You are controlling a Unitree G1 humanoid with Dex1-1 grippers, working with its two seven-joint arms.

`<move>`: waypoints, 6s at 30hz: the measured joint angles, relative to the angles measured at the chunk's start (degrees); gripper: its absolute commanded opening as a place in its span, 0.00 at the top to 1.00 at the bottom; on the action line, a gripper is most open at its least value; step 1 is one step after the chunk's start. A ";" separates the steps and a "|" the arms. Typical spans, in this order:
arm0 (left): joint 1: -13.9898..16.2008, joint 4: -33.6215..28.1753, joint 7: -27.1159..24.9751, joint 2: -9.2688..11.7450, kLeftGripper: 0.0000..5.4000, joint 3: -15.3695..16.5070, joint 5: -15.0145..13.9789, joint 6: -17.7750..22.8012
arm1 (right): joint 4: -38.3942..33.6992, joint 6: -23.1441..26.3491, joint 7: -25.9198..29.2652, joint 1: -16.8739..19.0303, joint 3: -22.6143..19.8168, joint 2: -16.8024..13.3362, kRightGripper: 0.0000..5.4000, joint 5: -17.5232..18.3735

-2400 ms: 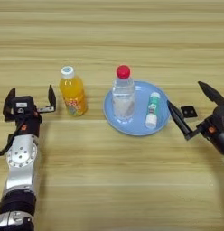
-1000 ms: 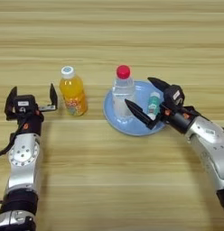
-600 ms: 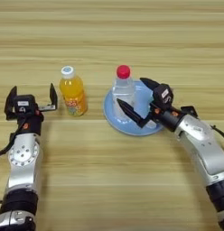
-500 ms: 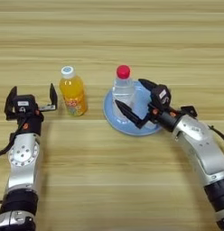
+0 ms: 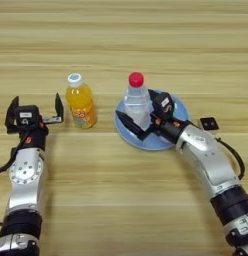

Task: Move the objects on the table

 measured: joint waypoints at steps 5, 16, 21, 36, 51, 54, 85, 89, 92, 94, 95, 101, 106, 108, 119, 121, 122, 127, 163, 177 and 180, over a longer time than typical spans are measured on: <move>0.02 -0.04 0.00 0.00 0.00 0.00 0.00 0.03 | 2.56 -1.09 -0.57 -1.28 -0.37 1.26 0.01 -0.18; 0.05 -0.08 0.00 0.00 0.00 -0.01 0.00 0.05 | 4.86 -2.81 -1.24 -2.67 -0.52 1.84 0.01 -1.01; 0.06 -0.10 0.00 0.00 0.00 -0.01 0.00 0.06 | 5.06 -3.61 -1.55 -3.56 -0.55 2.28 0.01 -1.44; 0.20 -0.22 0.00 0.00 0.00 -0.01 0.00 0.32 | 6.16 -5.04 -2.54 -3.57 -0.65 2.45 0.29 -2.26; 0.20 -0.23 0.03 -0.02 0.00 -0.02 0.02 0.36 | 6.50 -5.20 -4.03 -3.58 -1.48 3.08 0.39 -2.68; 0.25 -0.33 0.05 -0.03 0.00 -0.02 0.01 0.42 | 3.10 -3.41 -5.68 -2.31 -2.25 2.94 0.39 -2.69; 0.77 -1.68 0.40 -0.56 0.00 -0.14 0.02 0.65 | -17.87 5.22 -25.27 5.77 -27.77 -8.14 0.39 -0.74; 0.81 -1.73 0.41 -0.56 0.00 -0.13 0.03 0.75 | -13.50 5.28 -25.63 6.12 -27.84 -8.13 0.39 -0.49; 0.92 -1.80 0.41 -0.56 0.00 -0.14 0.07 0.88 | -8.75 4.67 -25.50 6.11 -28.42 -8.52 0.39 -0.40; 1.07 -1.85 0.43 -0.57 0.00 -0.13 0.08 0.97 | -6.26 3.43 -25.18 6.02 -28.56 -8.89 0.39 -0.40; 1.09 -1.89 0.43 -0.58 0.00 -0.14 0.11 0.99 | -5.31 2.63 -25.15 5.74 -28.51 -9.12 0.39 -0.50; 1.16 -2.45 0.43 -0.59 0.00 -0.14 0.13 1.07 | -2.24 -0.34 -25.05 4.65 -27.15 -9.91 0.39 -1.66; 1.20 -2.46 0.43 -0.59 0.00 -0.13 0.14 1.09 | -1.70 -1.12 -24.92 4.58 -25.86 -10.19 0.21 -2.59; 1.20 -2.46 0.43 -0.59 0.00 -0.13 0.13 1.09 | -1.60 -1.13 -24.91 4.58 -25.33 -10.18 0.17 -2.72; 1.19 -2.45 0.44 -0.66 0.00 -0.15 0.14 1.09 | -1.95 -1.13 -24.88 5.17 -25.23 -10.21 0.01 -2.60; 1.19 -2.45 0.44 -0.69 0.00 -0.15 0.14 1.09 | -1.95 -1.13 -24.87 5.19 -25.28 -10.26 0.01 -2.56; 1.19 -2.45 0.44 -0.75 0.00 -0.15 0.14 1.09 | -1.95 -1.13 -24.87 5.21 -25.35 -10.31 0.01 -2.54; 1.18 -2.44 0.45 -0.84 0.00 -0.14 0.14 1.09 | -2.11 -1.06 -24.61 6.06 -25.69 -10.51 0.01 -1.97; 1.20 -2.45 0.45 -0.84 0.00 -0.13 0.26 1.11 | -16.61 14.47 -15.72 16.87 -26.83 -16.88 0.01 2.51; 1.20 -2.45 0.46 -0.84 0.00 -0.12 0.27 1.11 | -15.95 14.98 -14.79 20.20 -29.10 -20.98 0.01 1.55; 1.20 -2.44 0.46 -0.84 0.00 -0.12 0.26 1.11 | -14.61 14.83 -14.80 20.69 -30.15 -22.07 0.01 1.48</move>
